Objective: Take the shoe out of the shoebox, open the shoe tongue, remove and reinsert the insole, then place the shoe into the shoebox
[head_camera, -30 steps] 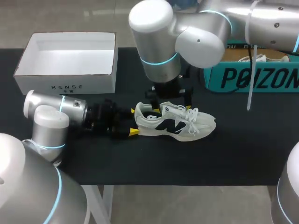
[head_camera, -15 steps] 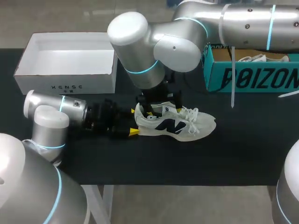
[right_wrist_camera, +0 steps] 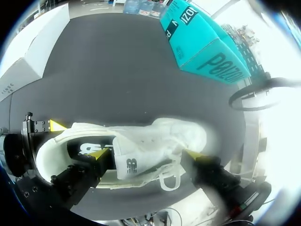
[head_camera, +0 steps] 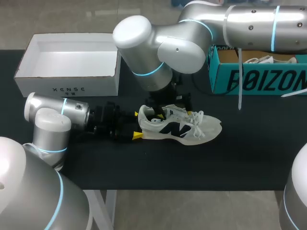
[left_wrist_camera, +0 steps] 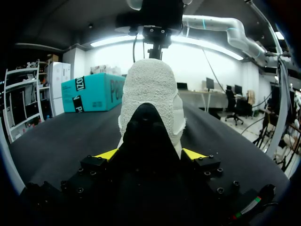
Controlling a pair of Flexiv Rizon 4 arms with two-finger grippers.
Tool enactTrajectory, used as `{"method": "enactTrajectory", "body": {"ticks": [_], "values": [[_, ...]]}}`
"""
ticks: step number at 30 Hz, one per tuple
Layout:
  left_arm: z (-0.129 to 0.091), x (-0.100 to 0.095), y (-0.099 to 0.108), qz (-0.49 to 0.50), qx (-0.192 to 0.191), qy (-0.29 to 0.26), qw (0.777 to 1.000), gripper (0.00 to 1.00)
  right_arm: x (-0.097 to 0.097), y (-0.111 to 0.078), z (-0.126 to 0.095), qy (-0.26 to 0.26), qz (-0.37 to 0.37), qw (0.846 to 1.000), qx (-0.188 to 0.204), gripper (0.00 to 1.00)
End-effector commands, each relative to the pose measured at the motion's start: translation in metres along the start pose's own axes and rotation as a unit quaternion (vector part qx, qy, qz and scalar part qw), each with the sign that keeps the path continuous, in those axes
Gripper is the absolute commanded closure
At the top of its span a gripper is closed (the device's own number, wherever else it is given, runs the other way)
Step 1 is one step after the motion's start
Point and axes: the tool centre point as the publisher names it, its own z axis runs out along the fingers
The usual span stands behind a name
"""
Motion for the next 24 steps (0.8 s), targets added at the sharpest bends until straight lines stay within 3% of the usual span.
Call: {"method": "enactTrajectory", "body": {"ticks": [1, 2, 3, 5, 6, 15, 24], "values": [[0.005, -0.002, 0.004, 0.001, 0.0, 0.0, 1.0, 1.0, -0.008, -0.001, 0.002, 0.008, 0.001, 1.0, 0.0, 0.0], [0.005, -0.002, 0.004, 0.001, 0.0, 0.0, 1.0, 1.0, -0.01, -0.001, 0.002, 0.011, 0.003, 1.0, -0.002, 0.0], [0.005, -0.002, 0.004, 0.001, 0.0, 0.0, 1.0, 1.0, -0.011, -0.001, 0.002, 0.012, 0.004, 1.0, -0.002, 0.47], [0.005, -0.002, 0.004, 0.001, 0.0, 0.0, 1.0, 1.0, -0.014, 0.001, 0.002, 0.014, 0.007, 1.0, -0.002, 0.72], [0.005, -0.002, 0.004, 0.001, 0.0, 0.0, 1.0, 1.0, -0.015, 0.002, 0.003, 0.014, 0.009, 1.0, -0.002, 0.98], [0.005, -0.002, 0.004, 0.001, 0.0, 0.0, 1.0, 1.0, -0.028, 0.009, 0.005, 0.02, 0.022, 1.0, 0.001, 1.0], [0.005, -0.002, 0.004, 0.001, 0.0, 0.0, 1.0, 1.0, -0.055, 0.015, 0.004, 0.037, 0.052, 0.998, 0.005, 1.0]]}}
